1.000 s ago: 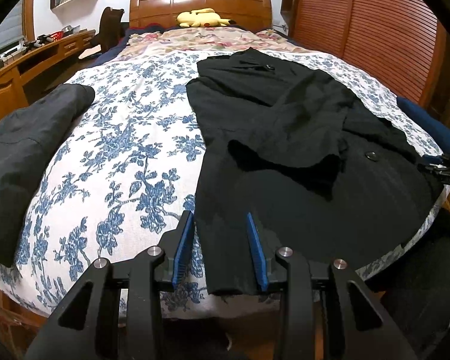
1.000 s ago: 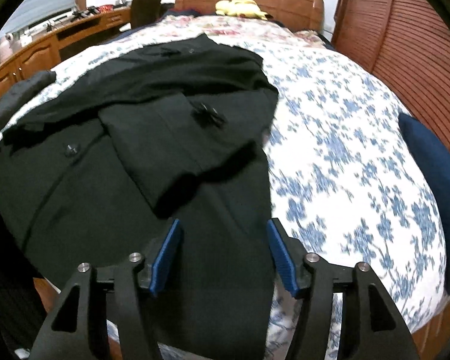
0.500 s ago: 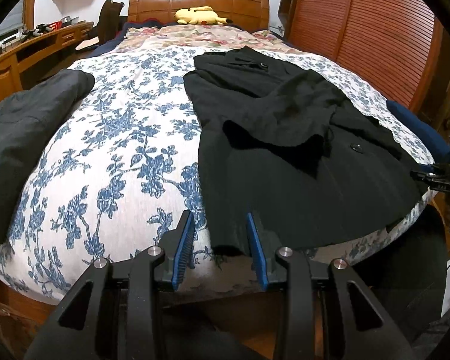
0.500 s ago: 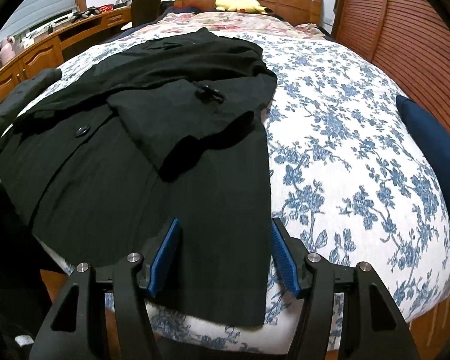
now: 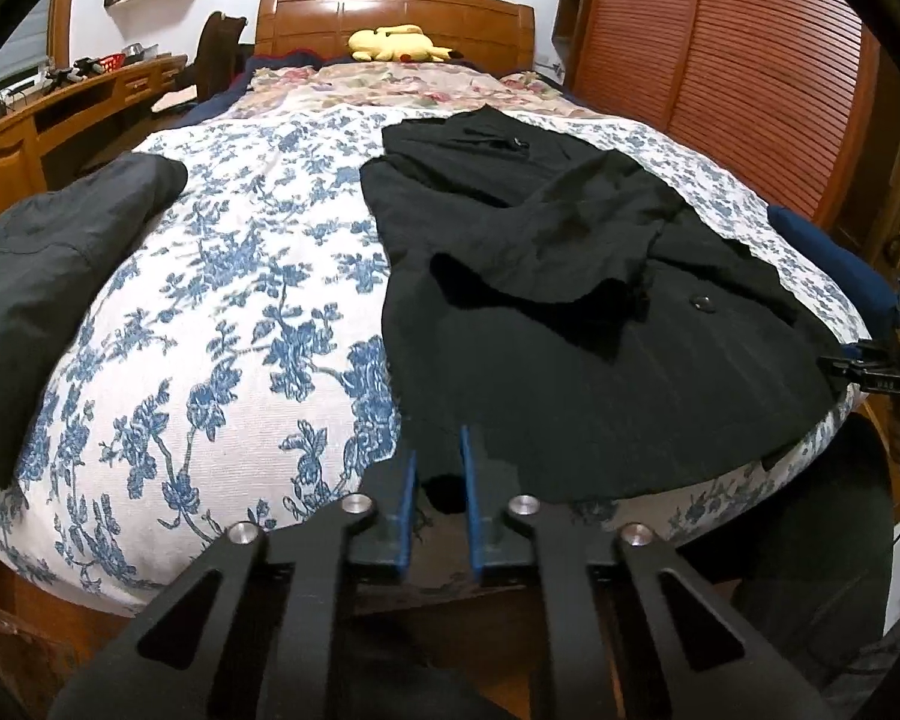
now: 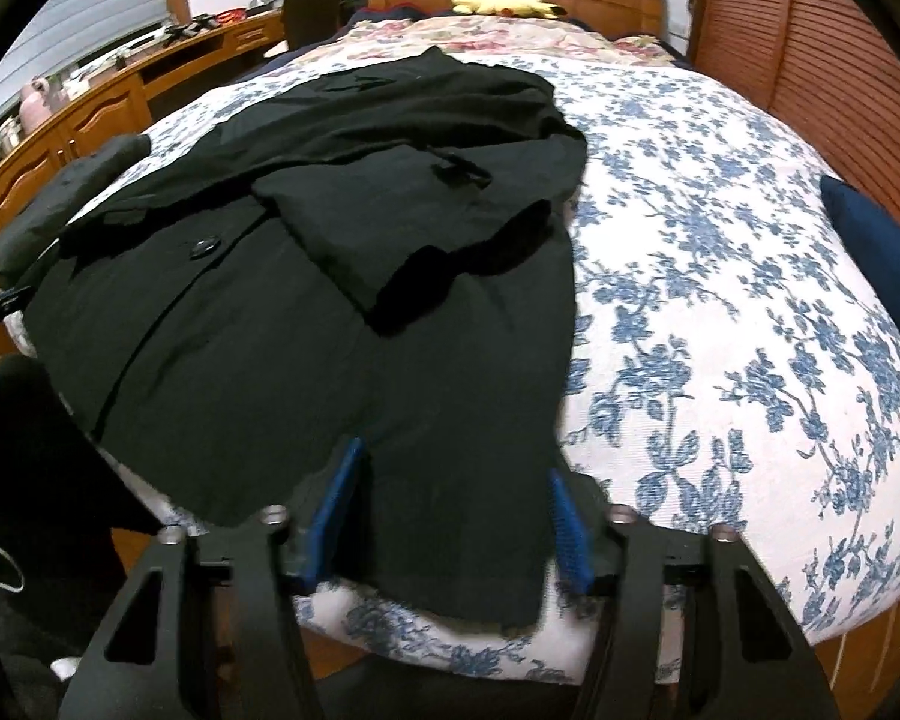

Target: Fold large clothes

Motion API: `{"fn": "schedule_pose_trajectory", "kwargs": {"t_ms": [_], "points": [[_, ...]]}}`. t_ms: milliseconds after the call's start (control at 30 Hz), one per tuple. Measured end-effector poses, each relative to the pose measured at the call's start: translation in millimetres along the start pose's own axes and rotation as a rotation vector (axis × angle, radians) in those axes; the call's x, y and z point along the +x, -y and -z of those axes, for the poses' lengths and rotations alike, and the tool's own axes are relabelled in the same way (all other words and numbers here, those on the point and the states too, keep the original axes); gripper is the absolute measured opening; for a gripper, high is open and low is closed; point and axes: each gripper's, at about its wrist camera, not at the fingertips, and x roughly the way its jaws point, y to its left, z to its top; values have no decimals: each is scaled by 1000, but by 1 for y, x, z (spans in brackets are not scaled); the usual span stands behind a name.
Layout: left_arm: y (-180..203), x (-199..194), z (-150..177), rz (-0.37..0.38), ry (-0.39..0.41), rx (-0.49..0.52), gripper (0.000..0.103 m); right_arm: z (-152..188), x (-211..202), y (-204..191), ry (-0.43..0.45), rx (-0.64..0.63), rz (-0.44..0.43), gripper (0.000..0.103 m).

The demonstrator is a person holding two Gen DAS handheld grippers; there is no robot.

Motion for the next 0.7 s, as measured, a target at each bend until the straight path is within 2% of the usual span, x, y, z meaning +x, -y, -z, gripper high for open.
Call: {"fn": "schedule_pose_trajectory", "kwargs": {"t_ms": [33, 67, 167, 500, 700], "points": [[1, -2, -1, 0, 6, 2, 8, -1, 0, 0, 0, -2, -15, 31], [2, -5, -4, 0, 19, 6, 7, -2, 0, 0, -1, -1, -29, 23], [6, -19, -13, 1, 65, 19, 6, -7, -3, 3, 22, -1, -38, 11], [30, -72, -52, 12, 199, 79, 5, -38, -67, 2, 220, -6, -79, 9], [40, -132, -75, -4, 309, 96, 5, -39, -125, -5, 332, -32, -92, 8]]}}
